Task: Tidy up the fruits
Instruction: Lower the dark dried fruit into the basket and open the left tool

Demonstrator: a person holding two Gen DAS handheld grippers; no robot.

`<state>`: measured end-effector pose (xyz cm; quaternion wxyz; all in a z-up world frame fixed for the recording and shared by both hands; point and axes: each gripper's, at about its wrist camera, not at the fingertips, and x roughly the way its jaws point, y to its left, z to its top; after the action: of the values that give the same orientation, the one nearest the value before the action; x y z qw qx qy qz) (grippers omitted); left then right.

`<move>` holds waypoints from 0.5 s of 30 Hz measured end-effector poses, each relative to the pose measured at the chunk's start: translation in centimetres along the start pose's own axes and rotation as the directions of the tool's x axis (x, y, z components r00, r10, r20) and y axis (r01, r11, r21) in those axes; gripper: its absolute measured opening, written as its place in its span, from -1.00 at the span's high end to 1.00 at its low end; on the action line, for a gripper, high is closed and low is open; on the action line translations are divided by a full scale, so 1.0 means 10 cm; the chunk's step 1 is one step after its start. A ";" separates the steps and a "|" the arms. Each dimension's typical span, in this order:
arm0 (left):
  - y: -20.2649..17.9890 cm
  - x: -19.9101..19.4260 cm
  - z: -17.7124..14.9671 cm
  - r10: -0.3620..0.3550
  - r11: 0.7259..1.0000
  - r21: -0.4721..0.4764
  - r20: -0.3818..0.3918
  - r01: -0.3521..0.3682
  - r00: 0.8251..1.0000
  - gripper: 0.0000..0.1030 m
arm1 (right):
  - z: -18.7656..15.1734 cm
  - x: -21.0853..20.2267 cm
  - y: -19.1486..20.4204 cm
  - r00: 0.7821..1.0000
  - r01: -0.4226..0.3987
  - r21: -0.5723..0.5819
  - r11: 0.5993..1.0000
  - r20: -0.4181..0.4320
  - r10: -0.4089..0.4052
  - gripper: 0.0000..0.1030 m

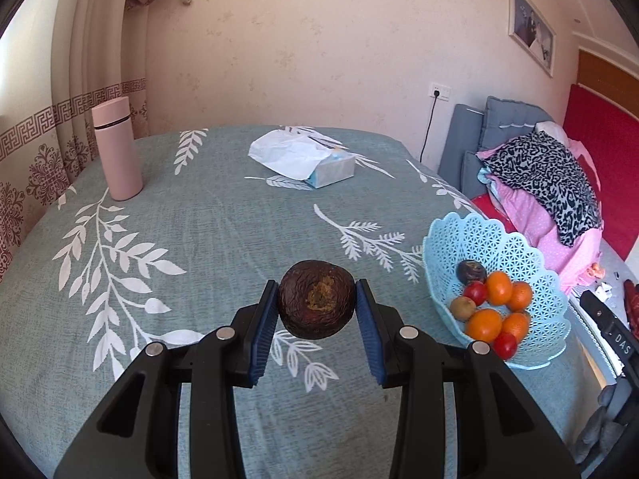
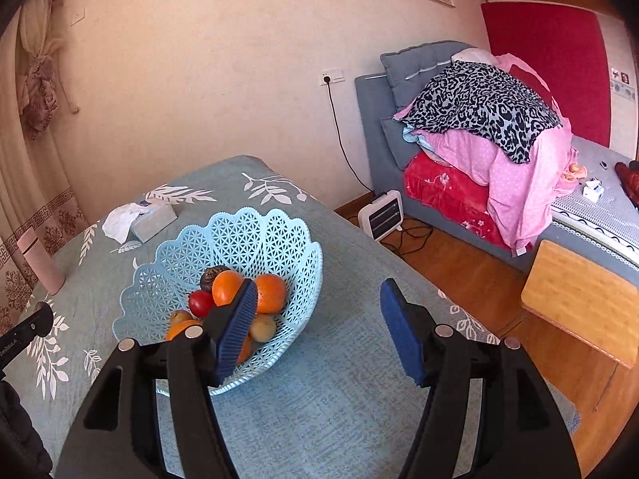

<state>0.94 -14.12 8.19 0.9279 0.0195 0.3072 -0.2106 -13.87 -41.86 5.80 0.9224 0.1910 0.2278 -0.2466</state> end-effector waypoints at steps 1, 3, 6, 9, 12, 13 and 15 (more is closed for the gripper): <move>-0.09 0.01 0.02 -0.012 1.000 0.011 -0.005 0.012 1.000 0.24 | -0.01 0.02 -0.03 1.000 -0.010 0.009 1.000 -0.007 0.011 -0.30; -0.24 0.05 0.05 -0.036 0.999 0.029 -0.015 0.036 0.999 0.24 | -0.04 0.04 -0.06 1.000 -0.023 0.017 1.000 -0.013 0.023 -0.33; -0.45 0.11 0.08 -0.066 0.996 0.050 -0.029 0.067 0.997 0.24 | -0.08 0.06 -0.08 0.999 -0.040 0.020 0.999 -0.026 0.040 -0.34; -0.64 0.18 0.11 -0.087 0.993 0.077 -0.043 0.090 0.995 0.24 | -0.10 0.08 -0.12 0.998 -0.054 0.036 0.998 -0.035 0.055 -0.36; -0.82 0.25 0.12 -0.111 0.986 0.116 -0.055 0.117 0.992 0.24 | -0.12 0.09 -0.14 0.998 -0.060 0.052 0.997 -0.035 0.062 -0.41; -0.87 0.27 0.12 -0.115 0.984 0.128 -0.059 0.122 0.992 0.24 | -0.13 0.09 -0.14 0.998 -0.060 0.054 0.997 -0.032 0.062 -0.41; -0.95 0.31 0.12 -0.133 0.981 0.136 -0.066 0.141 0.989 0.23 | -0.13 0.08 -0.13 0.998 -0.064 0.051 0.997 -0.025 0.065 -0.41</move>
<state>0.03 -24.19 8.23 0.8984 0.0695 0.3182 -0.2946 -14.41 -42.59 3.96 0.9217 0.2245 0.2277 -0.2197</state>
